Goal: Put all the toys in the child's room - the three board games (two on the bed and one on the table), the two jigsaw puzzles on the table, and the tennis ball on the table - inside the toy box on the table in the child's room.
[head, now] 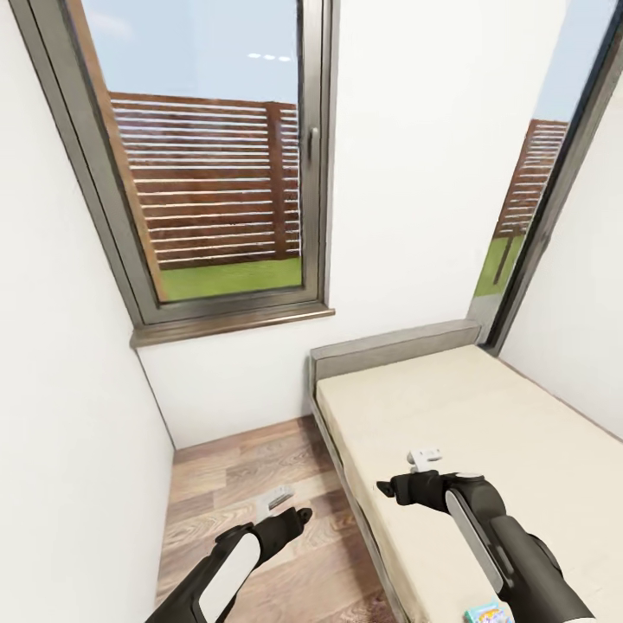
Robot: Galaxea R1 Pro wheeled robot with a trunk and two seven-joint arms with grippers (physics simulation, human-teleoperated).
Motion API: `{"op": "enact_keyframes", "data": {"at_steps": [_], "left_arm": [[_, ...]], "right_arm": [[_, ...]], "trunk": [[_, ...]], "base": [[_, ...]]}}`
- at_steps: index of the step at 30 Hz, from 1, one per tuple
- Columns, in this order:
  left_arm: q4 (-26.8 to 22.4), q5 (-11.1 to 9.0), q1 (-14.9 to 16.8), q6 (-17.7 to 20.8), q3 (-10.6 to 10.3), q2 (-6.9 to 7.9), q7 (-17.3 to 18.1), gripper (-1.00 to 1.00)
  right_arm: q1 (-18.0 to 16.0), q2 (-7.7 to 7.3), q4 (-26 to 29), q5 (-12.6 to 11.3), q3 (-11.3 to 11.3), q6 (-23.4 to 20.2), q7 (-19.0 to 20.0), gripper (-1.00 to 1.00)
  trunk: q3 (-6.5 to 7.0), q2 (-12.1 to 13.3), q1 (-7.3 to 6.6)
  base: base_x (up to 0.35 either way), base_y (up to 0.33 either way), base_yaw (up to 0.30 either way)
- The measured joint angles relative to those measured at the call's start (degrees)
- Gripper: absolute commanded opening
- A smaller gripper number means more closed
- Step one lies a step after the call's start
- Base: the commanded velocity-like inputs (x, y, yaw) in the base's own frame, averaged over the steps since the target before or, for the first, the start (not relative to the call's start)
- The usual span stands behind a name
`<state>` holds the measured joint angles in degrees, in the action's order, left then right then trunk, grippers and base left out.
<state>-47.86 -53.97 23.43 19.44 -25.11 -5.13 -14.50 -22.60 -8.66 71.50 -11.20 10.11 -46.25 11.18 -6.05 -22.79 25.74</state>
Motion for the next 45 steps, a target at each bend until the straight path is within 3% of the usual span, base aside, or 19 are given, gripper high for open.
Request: {"op": "enact_keyframes", "data": {"at_steps": [32, 45], "left_arm": [[0.00, -0.33, -0.07, 0.00, 0.69, 0.56, -0.03, 1.00], [-0.45, -0.49, -0.19, 0.45, 1.07, 0.85, -0.26, 1.00]], "right_arm": [[-0.53, 0.27, -1.20, 0.13, -0.22, 0.17, -0.53, 1.00], [-0.62, 0.34, -3.31, 0.43, -0.37, 0.70, -0.40, 1.00]], "trunk": [[0.00, 0.00, 0.00], [0.00, 0.00, 0.00]], "base": [[0.000, 0.000, -0.274], [0.000, 0.000, -0.085]]}}
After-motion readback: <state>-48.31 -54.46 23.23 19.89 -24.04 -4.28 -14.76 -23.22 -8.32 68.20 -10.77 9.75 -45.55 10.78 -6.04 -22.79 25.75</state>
